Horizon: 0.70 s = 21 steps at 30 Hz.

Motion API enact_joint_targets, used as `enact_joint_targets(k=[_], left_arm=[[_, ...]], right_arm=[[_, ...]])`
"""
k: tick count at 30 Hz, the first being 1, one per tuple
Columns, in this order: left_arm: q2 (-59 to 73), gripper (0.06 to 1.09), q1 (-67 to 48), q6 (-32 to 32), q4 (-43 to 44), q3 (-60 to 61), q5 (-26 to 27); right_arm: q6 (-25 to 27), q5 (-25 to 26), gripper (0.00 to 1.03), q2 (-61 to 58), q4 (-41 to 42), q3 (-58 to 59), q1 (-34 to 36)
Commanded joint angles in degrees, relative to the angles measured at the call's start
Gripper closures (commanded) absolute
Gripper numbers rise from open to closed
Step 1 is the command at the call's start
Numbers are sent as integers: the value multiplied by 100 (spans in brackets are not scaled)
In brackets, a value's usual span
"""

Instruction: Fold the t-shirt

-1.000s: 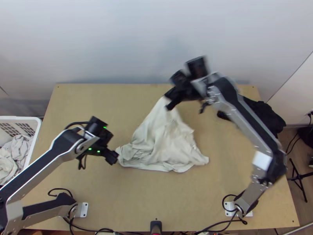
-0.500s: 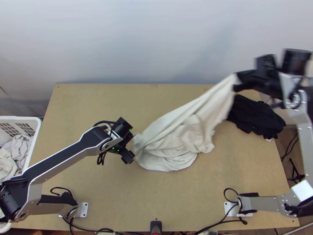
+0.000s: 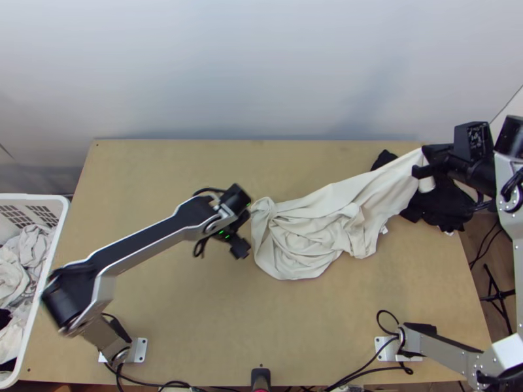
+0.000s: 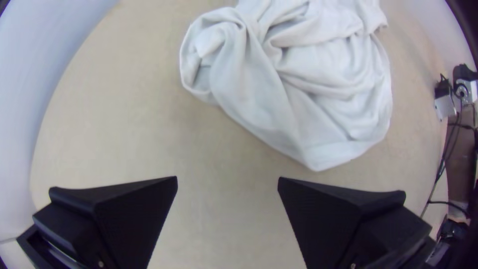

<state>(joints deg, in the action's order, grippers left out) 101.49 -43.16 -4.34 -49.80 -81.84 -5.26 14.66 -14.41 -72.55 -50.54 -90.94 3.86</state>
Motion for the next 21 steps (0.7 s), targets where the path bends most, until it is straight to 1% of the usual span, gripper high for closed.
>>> enact_joint_targets(k=[1, 7, 10, 11, 14, 16, 17, 20, 21], left_arm=[[1514, 10, -26, 337, -241, -1580, 16], [2296, 12, 9, 504, -408, -2600, -2], [2507, 29, 9, 495, -364, -2723, -46], [2551, 33, 9, 504, -337, -2740, -46], [2630, 40, 0, 513, -320, -2767, -46], [2630, 50, -17, 513, -311, -2767, -46], [2630, 56, -26, 504, -311, -2767, -46], [2656, 78, -35, 487, -302, -2758, 25], [2656, 89, -35, 460, -311, -2758, 69]], right_arm=[[-7, 0, 100, 286, 1, 348, -25], [-7, 0, 100, 418, -17, 454, -25], [-7, -9, 100, 426, -26, 472, -25], [-7, 0, 100, 435, -34, 480, -25], [20, 0, 100, 435, -26, 472, -25], [29, 0, 100, 435, -34, 454, -25], [37, 0, 100, 435, -43, 445, -25], [64, 0, 100, 426, -43, 436, -25], [55, 0, 100, 426, -43, 436, -25]])
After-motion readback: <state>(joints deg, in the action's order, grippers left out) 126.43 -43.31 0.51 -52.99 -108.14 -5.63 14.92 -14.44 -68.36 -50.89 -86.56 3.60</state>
